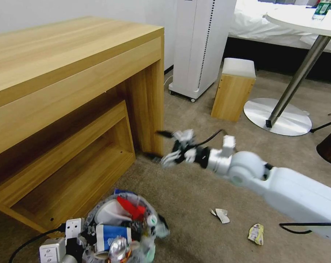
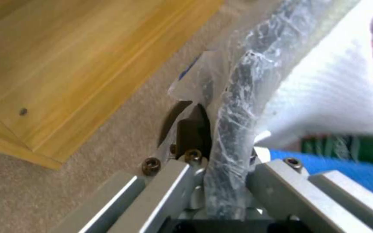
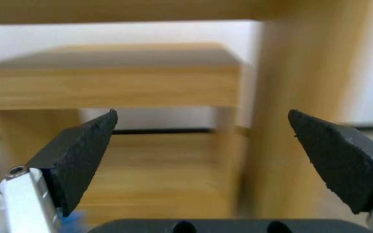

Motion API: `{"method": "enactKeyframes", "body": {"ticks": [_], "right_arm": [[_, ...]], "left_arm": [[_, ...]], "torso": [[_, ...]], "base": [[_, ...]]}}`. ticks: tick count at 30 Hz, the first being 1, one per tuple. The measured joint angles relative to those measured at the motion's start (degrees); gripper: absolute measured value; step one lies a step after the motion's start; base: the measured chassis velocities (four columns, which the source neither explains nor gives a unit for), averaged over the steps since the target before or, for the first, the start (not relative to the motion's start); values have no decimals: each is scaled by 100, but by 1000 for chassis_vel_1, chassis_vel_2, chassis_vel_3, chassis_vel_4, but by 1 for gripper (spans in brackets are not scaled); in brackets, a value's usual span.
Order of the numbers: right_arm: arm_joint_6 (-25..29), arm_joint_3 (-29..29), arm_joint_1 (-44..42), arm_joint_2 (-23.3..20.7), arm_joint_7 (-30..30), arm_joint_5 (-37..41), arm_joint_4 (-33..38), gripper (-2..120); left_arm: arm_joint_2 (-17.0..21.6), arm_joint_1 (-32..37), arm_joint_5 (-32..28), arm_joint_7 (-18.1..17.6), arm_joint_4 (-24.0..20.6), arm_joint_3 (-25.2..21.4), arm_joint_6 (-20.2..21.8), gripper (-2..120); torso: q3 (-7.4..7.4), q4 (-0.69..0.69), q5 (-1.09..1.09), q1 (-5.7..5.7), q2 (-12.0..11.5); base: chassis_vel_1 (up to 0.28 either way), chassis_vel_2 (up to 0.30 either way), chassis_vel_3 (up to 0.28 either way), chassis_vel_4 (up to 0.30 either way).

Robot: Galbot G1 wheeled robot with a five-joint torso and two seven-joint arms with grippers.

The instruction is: Pick up the trash bin and place the garbage on the floor into it.

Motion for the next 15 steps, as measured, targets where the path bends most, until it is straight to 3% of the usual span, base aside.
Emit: {"method": "enactKeyframes", "body": {"ticks": [2, 5, 6, 9, 15], "right_arm": [[-72, 234, -204, -24, 151, -62, -60, 100], [-215, 1298, -1193, 99, 597, -329, -249, 100], [-215, 1298, -1193, 99, 597, -329, -249, 100], [-235, 2126, -2129, 453, 637, -765, -458, 100], [-120, 2888, -3092, 893, 613, -1452, -665, 100]], "left_arm": [[-54, 1, 87, 37, 33, 64, 1, 0], [-310, 31, 526, 190, 127, 257, -30, 0], [-310, 31, 526, 190, 127, 257, -30, 0], [-369, 35, 622, 271, 151, 280, -28, 0], [-318, 42, 546, 267, 55, 172, -62, 0]], "torso": [[0, 0, -2, 0, 0], [-1, 2, -4, 0, 0], [-1, 2, -4, 0, 0], [0, 2, -3, 0, 0], [-1, 2, -2, 0, 0]], "base": [[0, 0, 0, 0], [0, 0, 0, 0], [0, 0, 0, 0], [0, 0, 0, 0], [0, 0, 0, 0]]}}
